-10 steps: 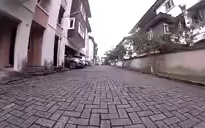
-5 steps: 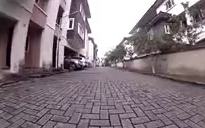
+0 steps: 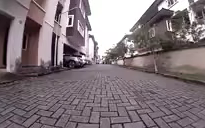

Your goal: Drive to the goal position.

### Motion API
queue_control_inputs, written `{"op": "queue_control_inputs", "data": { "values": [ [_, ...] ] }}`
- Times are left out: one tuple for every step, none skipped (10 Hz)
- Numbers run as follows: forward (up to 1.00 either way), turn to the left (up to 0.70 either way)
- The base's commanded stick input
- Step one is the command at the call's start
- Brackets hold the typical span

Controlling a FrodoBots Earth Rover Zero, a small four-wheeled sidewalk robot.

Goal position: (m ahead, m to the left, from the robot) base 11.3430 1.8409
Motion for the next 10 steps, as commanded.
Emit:
{"op": "queue_control_inputs", "data": {
  "values": [
    [0.5, 0.0],
    [0.5, 0.0],
    [0.5, 0.0],
    [0.5, 0.0],
    [0.5, 0.0],
    [0.5, 0.0],
    [0.5, 0.0],
    [0.5, 0.0],
    [0.5, 0.0],
    [0.5, 0.0]
  ]
}}
